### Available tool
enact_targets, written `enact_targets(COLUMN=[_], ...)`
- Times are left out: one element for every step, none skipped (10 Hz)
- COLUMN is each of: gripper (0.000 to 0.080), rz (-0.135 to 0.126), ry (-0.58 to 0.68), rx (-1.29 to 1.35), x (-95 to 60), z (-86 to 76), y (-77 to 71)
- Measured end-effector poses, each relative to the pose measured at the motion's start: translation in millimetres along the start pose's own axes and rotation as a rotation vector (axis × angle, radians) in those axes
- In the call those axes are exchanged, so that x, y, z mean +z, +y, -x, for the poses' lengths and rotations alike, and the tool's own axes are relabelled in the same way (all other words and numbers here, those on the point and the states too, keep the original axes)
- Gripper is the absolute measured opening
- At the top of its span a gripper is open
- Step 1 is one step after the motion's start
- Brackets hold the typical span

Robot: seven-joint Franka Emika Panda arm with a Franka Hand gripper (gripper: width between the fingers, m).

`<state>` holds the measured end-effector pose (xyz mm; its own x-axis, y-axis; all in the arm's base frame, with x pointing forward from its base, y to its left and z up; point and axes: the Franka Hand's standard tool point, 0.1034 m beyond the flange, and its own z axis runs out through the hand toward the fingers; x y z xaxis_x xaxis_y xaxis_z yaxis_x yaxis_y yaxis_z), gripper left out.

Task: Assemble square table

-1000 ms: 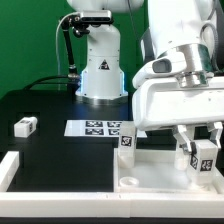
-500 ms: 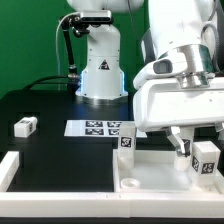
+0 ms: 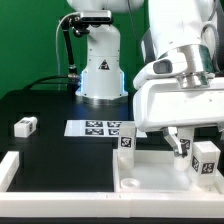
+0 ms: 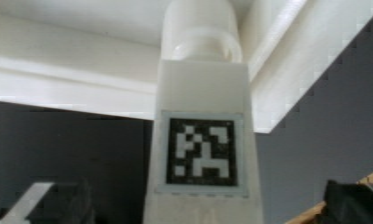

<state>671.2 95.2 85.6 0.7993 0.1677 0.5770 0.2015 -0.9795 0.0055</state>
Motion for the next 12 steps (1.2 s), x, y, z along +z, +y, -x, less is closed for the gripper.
enact_targets(gripper=[0.0649, 0.0649, 0.0649, 0.0649, 0.0649, 0.0649, 0.0649, 0.0649, 0.0649, 0.0649, 0.0649, 0.0649], rz=[0.0, 0.0, -0.011, -0.024, -0.024, -0.036, -0.078, -0.104, -0.118, -0.152, -0.165, -0.178], ry=[0.0, -0.003, -0.04, -0.075, -0.075, -0.107, -0.216, -0.293, -0.334, -0.451, -0.485, -0.529], rx=[0.0, 0.0, 0.004, 0.012, 0.016, 0.028, 0.077, 0.107, 0.121, 0.137, 0.132, 0.138], x=[0.0, 0.1, -1.5, -3.5, -2.5, 0.9, 4.7, 8.2, 11.8, 8.8, 7.5, 5.6], z=[0.0, 0.0, -4.3, -14.2, -21.0, -17.8, -12.8, -15.8, -15.6, -7.7, -7.6, -3.1], y=[0.0, 1.2, 7.5, 12.9, 17.3, 15.4, 6.2, -1.0, -6.2, -14.2, -12.9, -15.2])
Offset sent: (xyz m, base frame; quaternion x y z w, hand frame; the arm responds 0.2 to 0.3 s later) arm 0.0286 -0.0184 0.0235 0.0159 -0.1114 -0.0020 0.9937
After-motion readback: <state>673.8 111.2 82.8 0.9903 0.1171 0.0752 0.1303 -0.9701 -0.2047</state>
